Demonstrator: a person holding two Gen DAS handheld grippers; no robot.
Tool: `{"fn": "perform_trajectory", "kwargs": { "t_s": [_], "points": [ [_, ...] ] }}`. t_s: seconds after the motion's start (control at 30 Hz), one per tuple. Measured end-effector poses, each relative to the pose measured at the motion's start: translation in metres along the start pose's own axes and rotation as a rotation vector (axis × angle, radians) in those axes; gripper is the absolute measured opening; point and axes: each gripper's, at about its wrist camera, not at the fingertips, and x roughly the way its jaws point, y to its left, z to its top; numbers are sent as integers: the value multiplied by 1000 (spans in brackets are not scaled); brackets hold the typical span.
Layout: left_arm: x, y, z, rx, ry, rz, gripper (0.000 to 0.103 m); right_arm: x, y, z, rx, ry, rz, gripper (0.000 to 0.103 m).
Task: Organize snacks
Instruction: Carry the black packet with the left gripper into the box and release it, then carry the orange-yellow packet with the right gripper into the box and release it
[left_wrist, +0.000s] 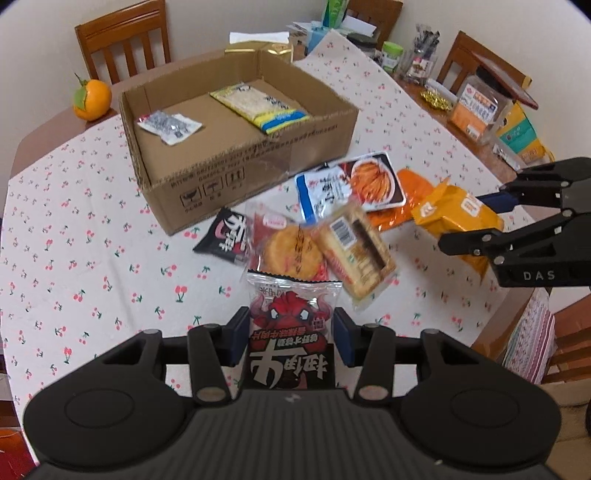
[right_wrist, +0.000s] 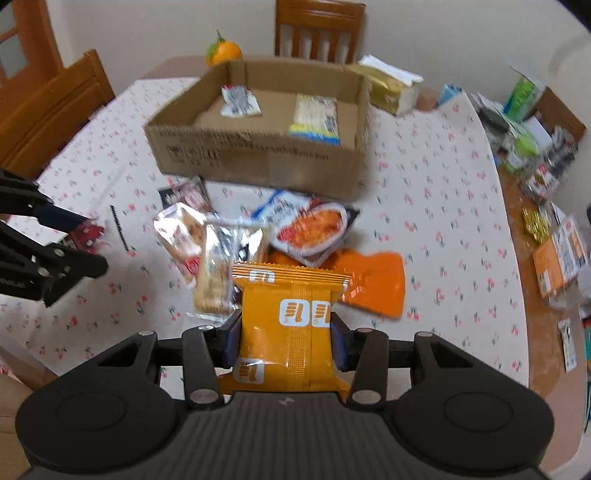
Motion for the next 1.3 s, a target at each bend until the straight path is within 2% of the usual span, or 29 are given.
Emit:
{"fn": "perform_trajectory", "kwargs": {
  "t_s": [0.23, 0.5, 0.83, 1.0, 1.13, 1.17, 1.2, 1.23, 1.3],
  "points": [
    [-15, -2, 25, -43, -59, 11, 46, -9, 0, 31, -82, -56, 60, 52],
    [-18, 6, 71, -69, -147, 73, 46, -2, -11, 60, -151, -94, 102, 52],
    [20, 44, 143, -149, -191, 157, 46, 10, -30, 88, -184, -125, 127, 52],
    [44, 61, 161, -190, -193, 186, 47, 14, -40, 96, -169, -130, 126, 52],
    [57, 73, 162, -240, -194, 215, 49, 17, -46, 100, -154, -128, 125, 52],
    [59, 75, 162, -250, -198, 220, 60, 18, -47, 101, -150, -127, 125, 52],
    [60, 78, 160, -261, -202, 229, 80, 18, -48, 101, -148, -126, 124, 52],
    [61, 79, 158, -277, -210, 249, 88, 19, -48, 102, -147, -125, 124, 52],
    [57, 79, 152, -282, -230, 281, 90, 20, -48, 103, -144, -123, 124, 52]
  ]
}}
